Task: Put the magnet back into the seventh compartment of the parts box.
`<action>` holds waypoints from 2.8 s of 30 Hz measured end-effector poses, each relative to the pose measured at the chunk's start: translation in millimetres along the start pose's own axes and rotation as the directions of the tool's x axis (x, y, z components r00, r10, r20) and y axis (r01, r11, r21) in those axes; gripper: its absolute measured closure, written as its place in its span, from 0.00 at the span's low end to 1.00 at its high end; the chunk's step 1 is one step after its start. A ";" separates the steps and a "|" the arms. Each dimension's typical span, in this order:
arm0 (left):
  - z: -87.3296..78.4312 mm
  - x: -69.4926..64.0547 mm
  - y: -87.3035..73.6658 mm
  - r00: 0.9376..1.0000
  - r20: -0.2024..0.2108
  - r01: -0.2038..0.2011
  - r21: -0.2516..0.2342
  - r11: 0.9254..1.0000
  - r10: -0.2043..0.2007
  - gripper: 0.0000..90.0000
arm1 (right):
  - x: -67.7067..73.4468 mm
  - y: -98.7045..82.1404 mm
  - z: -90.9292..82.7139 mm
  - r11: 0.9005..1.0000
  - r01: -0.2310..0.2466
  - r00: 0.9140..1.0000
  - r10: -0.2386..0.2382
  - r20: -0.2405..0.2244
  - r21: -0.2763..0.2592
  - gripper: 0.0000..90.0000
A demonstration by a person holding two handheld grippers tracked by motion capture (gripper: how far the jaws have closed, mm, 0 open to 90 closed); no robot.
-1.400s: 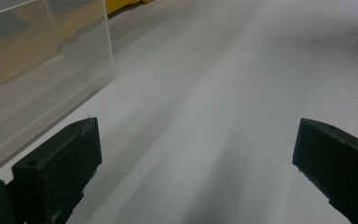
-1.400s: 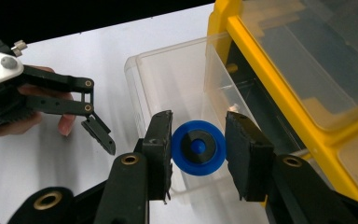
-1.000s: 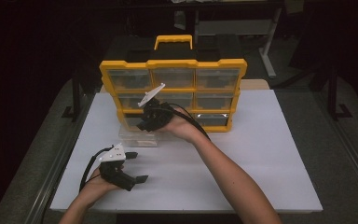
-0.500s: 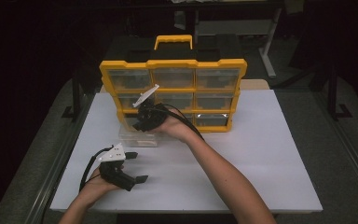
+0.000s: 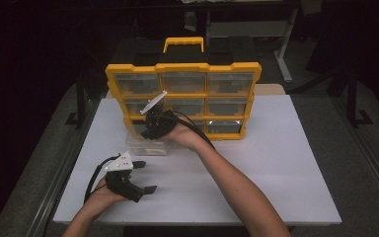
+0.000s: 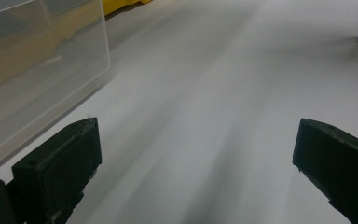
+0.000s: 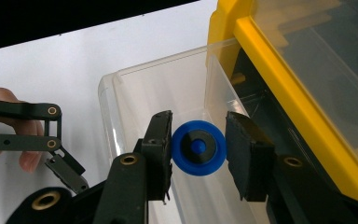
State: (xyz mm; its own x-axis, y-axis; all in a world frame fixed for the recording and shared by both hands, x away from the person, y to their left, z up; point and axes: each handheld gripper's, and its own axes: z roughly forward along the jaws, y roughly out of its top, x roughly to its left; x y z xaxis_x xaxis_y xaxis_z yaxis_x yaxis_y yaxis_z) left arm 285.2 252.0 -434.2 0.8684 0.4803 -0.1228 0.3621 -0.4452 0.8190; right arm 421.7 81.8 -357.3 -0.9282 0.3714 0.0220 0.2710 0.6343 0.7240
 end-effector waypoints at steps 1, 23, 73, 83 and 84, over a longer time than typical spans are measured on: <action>0.1 0.0 0.0 1.000 0.000 0.000 0.000 1.000 0.000 0.00 | 1.5 0.4 -0.6 1.000 -0.017 1.000 0.017 -0.003 0.007 0.67; -0.5 -0.4 -0.1 1.000 -0.003 0.005 0.002 1.000 -0.005 0.00 | 3.6 -2.7 -23.3 0.999 -0.026 1.000 0.025 -0.012 -0.034 0.56; -2.7 3.7 -4.1 0.999 -0.016 -0.028 -0.002 1.000 0.028 0.00 | -7.8 -93.2 -76.9 0.987 -0.117 0.986 0.129 0.106 -0.114 0.12; -2.7 3.1 -4.7 1.000 -0.016 -0.022 -0.005 1.000 0.022 0.00 | -4.6 -117.3 -85.3 0.984 -0.126 0.982 0.142 0.123 -0.125 0.02; -2.8 3.4 -4.8 0.999 -0.018 -0.027 -0.005 1.000 0.027 0.00 | -4.2 -119.7 -86.0 0.983 -0.128 0.982 0.144 0.124 -0.129 0.02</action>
State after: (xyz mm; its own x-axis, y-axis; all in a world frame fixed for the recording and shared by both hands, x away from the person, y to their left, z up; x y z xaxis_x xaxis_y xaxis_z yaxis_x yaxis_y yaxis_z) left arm 285.5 257.8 -437.0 0.8718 0.4815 -0.0906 0.3367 -0.4545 0.8246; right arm 371.3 -54.0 -384.7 -0.8406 0.5401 0.0406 0.3525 0.4887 0.7981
